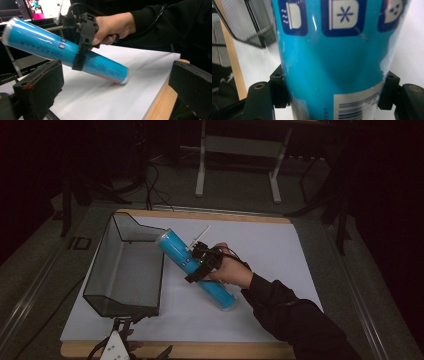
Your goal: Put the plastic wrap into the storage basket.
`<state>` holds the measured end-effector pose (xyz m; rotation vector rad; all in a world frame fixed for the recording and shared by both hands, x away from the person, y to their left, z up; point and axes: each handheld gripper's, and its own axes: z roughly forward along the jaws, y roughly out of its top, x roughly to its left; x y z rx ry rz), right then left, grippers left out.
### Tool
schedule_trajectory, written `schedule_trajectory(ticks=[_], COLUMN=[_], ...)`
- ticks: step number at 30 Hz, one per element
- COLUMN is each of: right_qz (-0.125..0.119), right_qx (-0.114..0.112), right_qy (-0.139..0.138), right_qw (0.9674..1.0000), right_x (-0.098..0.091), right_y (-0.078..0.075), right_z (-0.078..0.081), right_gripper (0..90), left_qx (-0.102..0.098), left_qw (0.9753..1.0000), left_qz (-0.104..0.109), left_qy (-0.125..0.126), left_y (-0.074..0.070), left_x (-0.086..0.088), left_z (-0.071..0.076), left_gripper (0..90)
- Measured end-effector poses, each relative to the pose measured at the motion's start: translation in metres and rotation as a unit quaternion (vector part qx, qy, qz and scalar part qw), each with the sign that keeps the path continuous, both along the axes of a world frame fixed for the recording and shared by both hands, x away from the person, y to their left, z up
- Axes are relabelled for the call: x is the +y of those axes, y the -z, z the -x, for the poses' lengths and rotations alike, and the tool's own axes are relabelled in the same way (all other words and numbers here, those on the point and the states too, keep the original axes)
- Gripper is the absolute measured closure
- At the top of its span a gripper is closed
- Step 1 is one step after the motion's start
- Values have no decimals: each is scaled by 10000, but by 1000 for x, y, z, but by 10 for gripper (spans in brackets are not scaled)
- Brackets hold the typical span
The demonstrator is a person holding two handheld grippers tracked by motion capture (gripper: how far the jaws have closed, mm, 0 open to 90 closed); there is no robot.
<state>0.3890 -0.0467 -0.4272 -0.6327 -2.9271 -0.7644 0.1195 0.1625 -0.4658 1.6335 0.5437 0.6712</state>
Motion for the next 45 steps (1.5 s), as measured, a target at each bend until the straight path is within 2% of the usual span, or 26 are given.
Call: schedule_trajectory(ticks=[7,15,19,21,27,30,31,32,33,40,43,45], right_qz=[-388,-819,-980,-1042,-1326,-1464,-1464,-1608,-1649,-1935,-1992,-2005], right_qx=[-136,-233,-236,-341,-297,-244,-244,-162,-115,75,86,14], right_qy=[135,381,377,371,421,604,604,722,761,868,934,1027], right_qw=[9991,9956,9942,9933,9898,9871,9871,9842,9833,9772,9755,9743], right_x=[25,53,62,72,87,94,94,98,100,121,128,133], right_y=[-19,-40,-49,-58,-72,-75,-75,-76,-77,-77,-74,-69], right_z=[5,8,9,13,12,8,8,5,4,3,2,2], right_gripper=[313,314,314,314,314,315,315,315,315,314,315,315], left_qx=[-14,-28,-40,-44,-45,-55,-55,-55,-54,-49,-56,-61], left_qw=[10000,10000,10000,10000,10000,10000,10000,10000,10000,10000,10000,9999], left_qz=[-11,-1,14,38,63,70,70,64,78,81,73,89], left_qy=[17,11,6,3,-4,-9,-9,-23,-25,-10,-18,-10], left_y=[0,-1,-1,-1,-1,-2,-2,-2,-2,-2,-2,-2], left_x=[-1,0,1,1,2,2,2,3,3,3,3,4], left_z=[1,1,2,2,2,3,3,3,2,2,3,3], left_gripper=[7,7,7,7,7,7,7,7,7,7,7,7])
